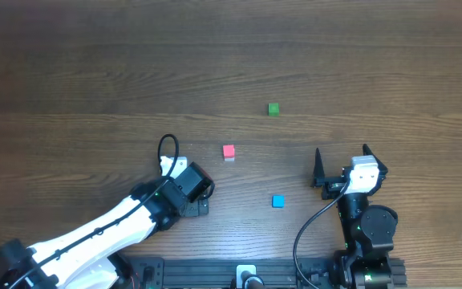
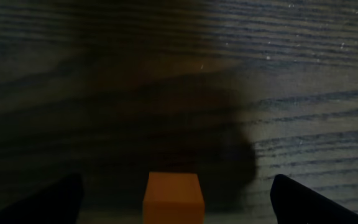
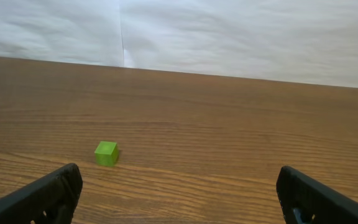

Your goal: Stack Cubes

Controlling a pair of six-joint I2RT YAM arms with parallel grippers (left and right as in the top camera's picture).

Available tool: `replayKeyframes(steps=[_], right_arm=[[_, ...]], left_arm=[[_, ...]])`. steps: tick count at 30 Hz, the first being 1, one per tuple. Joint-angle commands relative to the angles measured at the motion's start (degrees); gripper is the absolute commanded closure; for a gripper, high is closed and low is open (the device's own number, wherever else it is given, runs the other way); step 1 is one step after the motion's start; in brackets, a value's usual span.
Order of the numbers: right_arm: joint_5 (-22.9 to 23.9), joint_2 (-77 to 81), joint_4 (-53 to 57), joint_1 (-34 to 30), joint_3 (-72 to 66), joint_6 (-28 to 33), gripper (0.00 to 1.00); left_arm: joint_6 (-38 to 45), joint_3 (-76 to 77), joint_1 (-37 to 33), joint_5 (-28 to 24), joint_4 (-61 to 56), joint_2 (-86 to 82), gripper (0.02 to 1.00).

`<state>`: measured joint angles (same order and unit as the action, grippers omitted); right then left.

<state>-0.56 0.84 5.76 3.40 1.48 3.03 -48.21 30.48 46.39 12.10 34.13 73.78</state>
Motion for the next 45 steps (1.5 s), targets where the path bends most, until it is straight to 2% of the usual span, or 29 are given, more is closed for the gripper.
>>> replayKeyframes(steps=[1,9,14,18,22,27,45], right_arm=[[-0.5,-0.5,-0.2,-0.3,-0.5,-0.2,0.007],[-0.5,-0.5,-0.2,-0.3,-0.5,-0.2,0.007],[-0.5,-0.5,-0.2,-0.3,-0.5,-0.2,0.007],[-0.5,-0.5,-0.2,-0.3,-0.5,-0.2,0.012],[-0.5,-0.5,-0.2,-0.3,-0.5,-0.2,0.009],[-0.5,-0.5,-0.2,-0.3,-0.5,-0.2,0.009],[-0.5,-0.5,-0.2,-0.3,-0.5,-0.2,0.007]], left_arm=[[2.8,-0.5,0.7,1.3,-0.8,1.2,0.051],[3.0,-0.5,0.7,1.3,-0.7,1.2,0.102],[3.0,-0.5,0.7,1.2,-0.7,1.2,0.194],[3.0,-0.5,0.7,1.0,-0.1,1.2,0.332],[2.8,-0.6,0.7,0.8,-0.1,1.2,0.354],[2.8,-0.6,0.7,0.4,0.0,1.2,0.498],[2.8,-0.7,0.7,-0.3,0.3,1.2,0.790]])
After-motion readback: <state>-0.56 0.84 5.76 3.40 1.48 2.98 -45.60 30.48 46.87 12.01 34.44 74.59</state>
